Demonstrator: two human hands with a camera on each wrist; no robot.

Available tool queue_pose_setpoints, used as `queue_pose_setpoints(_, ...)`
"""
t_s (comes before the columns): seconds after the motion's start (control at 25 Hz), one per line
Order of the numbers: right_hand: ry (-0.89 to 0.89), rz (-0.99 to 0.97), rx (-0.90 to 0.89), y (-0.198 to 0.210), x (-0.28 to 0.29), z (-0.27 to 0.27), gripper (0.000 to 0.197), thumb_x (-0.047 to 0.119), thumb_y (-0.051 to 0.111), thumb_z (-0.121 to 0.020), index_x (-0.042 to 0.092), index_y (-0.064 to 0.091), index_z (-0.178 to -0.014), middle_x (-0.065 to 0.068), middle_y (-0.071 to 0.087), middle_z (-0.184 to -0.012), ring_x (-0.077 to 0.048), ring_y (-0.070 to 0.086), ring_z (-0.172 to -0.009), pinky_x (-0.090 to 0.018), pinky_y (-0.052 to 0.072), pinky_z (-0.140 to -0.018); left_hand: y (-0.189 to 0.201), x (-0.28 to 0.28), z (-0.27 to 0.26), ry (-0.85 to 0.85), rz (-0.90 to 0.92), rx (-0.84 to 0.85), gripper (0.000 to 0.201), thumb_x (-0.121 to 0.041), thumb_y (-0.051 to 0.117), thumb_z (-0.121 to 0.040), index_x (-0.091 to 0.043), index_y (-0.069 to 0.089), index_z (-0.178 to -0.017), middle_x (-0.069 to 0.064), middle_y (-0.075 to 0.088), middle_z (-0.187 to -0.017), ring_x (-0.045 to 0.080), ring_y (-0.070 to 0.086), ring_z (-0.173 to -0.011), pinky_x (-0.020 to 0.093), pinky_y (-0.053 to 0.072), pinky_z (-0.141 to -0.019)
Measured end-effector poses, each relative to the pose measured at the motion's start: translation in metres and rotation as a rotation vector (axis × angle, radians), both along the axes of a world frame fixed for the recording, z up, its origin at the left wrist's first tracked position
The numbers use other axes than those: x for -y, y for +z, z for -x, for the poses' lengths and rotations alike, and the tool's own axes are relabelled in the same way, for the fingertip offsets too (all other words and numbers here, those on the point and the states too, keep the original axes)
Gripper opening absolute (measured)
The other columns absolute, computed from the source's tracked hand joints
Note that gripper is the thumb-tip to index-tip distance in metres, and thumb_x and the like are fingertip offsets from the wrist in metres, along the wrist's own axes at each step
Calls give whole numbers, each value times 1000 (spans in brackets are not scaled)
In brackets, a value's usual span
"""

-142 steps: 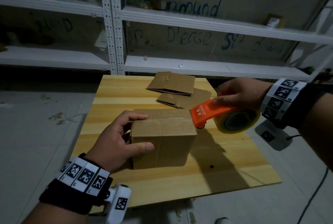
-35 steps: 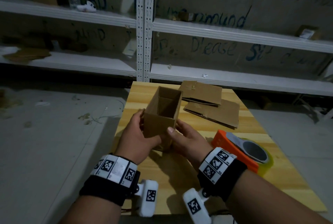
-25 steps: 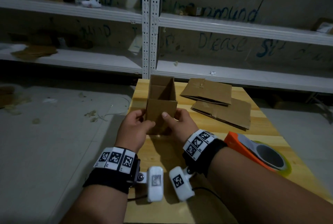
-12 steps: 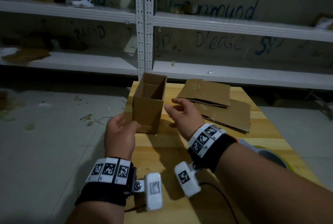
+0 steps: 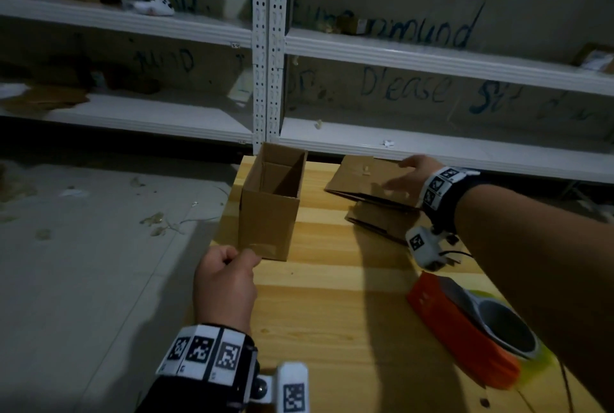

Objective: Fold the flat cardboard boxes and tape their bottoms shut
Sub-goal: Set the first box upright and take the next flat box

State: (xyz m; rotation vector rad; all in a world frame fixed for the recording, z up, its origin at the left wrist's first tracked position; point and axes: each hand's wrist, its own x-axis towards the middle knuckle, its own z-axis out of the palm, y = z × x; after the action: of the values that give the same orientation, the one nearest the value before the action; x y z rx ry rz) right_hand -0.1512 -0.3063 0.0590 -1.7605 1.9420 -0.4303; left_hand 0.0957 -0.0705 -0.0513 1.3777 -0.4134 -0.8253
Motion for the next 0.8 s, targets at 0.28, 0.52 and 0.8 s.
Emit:
queue_pose_setpoints(0.28,143,-150,-510,-54,22,-2,74,46,66,-98,21,34,-161,-11,45,-160,-34,52,-140,-43,49,-111,-14,9,5,-42,37,-4,33,-3,69,-86,-20,45,-70,-2,36,-53,17,28,-50,30,24,-51)
queue_pose_setpoints(0.52,163,-49,-526,-52,27,9,38,31,58,-105,18,64,-140,-14,63,-141,-35,62,-125,-40,53,-102,-16,11,9,-71,17,-2,31,-3,68,-88,-18,47,-72,-3,36,-52,17,29,-50,30,24,-52)
queue_pose_setpoints(0.8,129,59,-625,-47,26,21,24,25,60,-102,12,76,-116,-12,73,-114,-33,70,-103,-38,60,-92,-15,8,15,-105,-22,20,42,-5,71,-88,-26,45,-61,-4,34,-51,18,27,-51,32,24,-53)
